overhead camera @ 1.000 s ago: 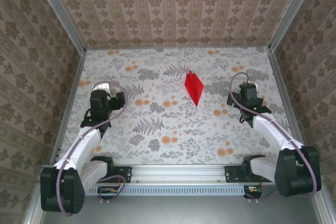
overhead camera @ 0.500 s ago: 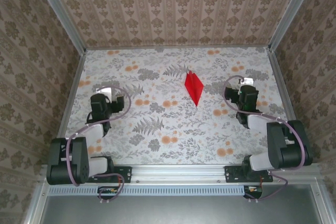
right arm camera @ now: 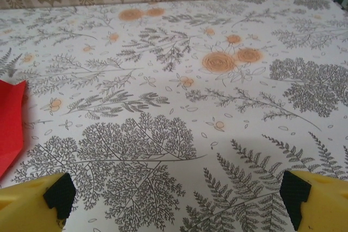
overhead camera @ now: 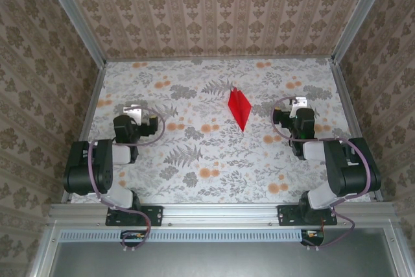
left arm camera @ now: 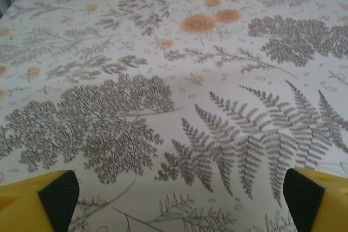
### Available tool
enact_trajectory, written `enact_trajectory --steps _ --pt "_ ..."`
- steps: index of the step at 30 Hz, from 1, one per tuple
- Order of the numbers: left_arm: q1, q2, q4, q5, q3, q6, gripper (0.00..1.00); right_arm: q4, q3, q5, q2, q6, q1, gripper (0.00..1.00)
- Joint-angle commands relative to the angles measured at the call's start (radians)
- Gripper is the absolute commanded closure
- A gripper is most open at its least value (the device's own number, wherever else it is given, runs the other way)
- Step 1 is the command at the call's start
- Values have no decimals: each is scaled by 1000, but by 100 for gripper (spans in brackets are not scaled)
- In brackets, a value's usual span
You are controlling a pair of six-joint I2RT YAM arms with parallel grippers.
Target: Fold a paper plane with a square sheet of paper (fold left side to right side)
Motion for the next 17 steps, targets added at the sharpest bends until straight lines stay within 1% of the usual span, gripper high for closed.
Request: enact_trajectory --steps 1,7,17 --pt "8 -9 -5 -43 39 -10 0 44 -10 -22 4 -16 -4 0" --pt "-2 -8 -3 -66 40 -4 0 43 -10 -18 6 -17 0 0" --pt "-3 -8 -4 -67 40 -4 0 42 -10 -18 5 -17 0 0"
